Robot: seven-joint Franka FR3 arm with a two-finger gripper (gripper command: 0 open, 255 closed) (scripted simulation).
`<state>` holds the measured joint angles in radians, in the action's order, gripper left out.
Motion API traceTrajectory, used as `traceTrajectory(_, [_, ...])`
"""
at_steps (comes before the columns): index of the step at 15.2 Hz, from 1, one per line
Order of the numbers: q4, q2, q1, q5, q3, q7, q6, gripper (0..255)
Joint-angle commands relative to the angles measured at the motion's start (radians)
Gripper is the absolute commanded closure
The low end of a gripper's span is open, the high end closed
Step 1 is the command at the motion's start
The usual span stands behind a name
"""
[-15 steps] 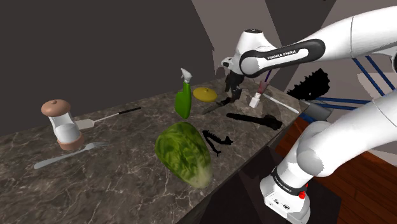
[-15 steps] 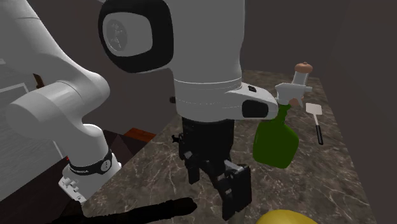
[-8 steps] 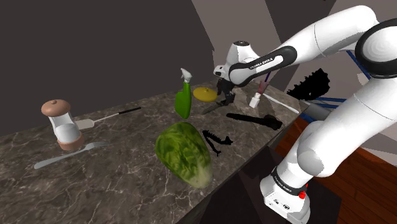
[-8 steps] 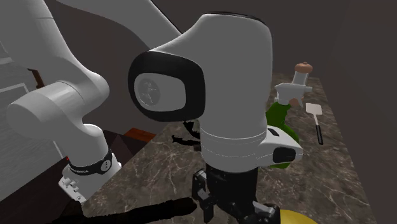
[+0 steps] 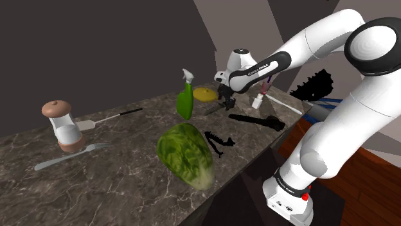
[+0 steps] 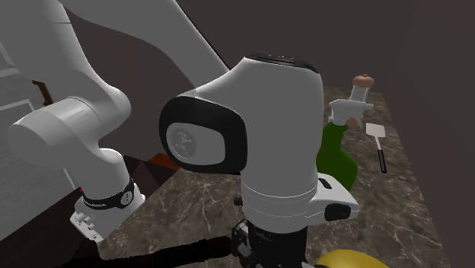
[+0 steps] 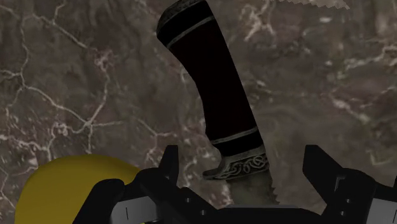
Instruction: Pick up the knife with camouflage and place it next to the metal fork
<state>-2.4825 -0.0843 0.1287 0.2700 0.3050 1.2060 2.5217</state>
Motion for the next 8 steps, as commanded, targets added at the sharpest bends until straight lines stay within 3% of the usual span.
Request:
traceTrajectory(1, [-0.001, 0.001, 0.000, 0.000, 0.000, 0.000, 0.003, 0])
traceTrajectory(5, [-0.001, 0.001, 0.000, 0.000, 0.000, 0.000, 0.002, 0])
traceTrajectory(6, [-0.001, 0.001, 0.000, 0.000, 0.000, 0.000, 0.002, 255])
traceTrajectory(8, [-0.001, 0.001, 0.000, 0.000, 0.000, 0.000, 0.002, 255])
